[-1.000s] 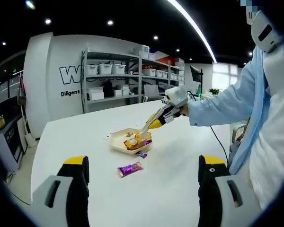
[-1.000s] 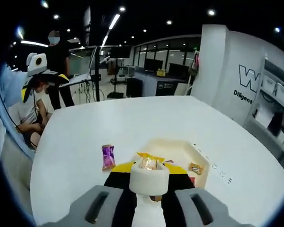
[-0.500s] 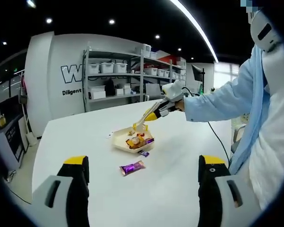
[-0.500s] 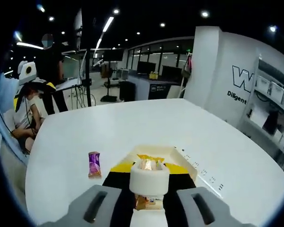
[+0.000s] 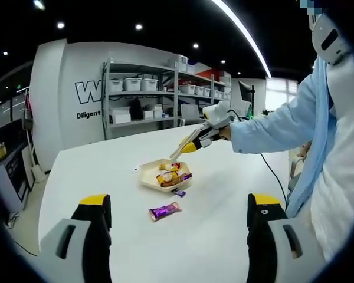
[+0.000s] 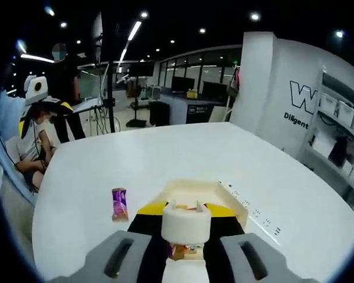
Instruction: Place the target food into the container with the food tongs after gripping and lifting it, then release it inside without dropping or visibly crushing the food.
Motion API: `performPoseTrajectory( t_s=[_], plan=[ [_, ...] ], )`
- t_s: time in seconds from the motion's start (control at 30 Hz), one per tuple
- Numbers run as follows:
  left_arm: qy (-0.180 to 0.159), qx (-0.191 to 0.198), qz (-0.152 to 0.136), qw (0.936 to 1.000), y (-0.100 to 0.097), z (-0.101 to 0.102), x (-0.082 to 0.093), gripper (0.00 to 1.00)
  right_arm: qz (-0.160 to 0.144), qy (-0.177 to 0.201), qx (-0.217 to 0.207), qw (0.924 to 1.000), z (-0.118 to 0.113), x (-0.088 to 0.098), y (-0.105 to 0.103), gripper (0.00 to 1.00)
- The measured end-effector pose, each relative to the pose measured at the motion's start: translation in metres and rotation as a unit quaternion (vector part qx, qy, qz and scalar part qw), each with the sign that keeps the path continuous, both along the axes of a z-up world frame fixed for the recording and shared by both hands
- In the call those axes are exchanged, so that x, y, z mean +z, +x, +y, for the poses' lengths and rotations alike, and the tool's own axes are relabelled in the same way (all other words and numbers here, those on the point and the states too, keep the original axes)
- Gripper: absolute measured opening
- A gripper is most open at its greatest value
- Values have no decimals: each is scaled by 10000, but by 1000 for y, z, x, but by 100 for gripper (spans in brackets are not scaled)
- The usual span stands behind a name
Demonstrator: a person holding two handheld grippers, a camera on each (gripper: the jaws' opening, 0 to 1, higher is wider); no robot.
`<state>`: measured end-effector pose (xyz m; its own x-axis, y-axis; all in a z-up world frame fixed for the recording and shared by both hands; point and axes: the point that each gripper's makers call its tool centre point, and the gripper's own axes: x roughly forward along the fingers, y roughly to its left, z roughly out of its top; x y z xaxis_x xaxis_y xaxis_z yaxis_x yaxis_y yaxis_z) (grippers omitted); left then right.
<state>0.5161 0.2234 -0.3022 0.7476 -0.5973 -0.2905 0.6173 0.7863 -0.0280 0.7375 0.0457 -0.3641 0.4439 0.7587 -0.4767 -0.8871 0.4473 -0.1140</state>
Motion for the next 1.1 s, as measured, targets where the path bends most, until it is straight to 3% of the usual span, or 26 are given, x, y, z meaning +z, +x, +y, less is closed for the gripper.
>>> performPoseTrajectory(
  t_s=[0.37,0.67,1.1],
  plan=[
    [-26,-29,-19,10000,-2,-3,-1,93,145,38,169,9997,14,-8,-42,13],
    [-31,-51,-35,10000,-7,-5,0,93,361,47,241,9990,16,-25,-72,14],
    [-43,-102,-54,9999,-14,-8,1,93,579,-16,109,9983,10,-46,-87,14]
  ],
)
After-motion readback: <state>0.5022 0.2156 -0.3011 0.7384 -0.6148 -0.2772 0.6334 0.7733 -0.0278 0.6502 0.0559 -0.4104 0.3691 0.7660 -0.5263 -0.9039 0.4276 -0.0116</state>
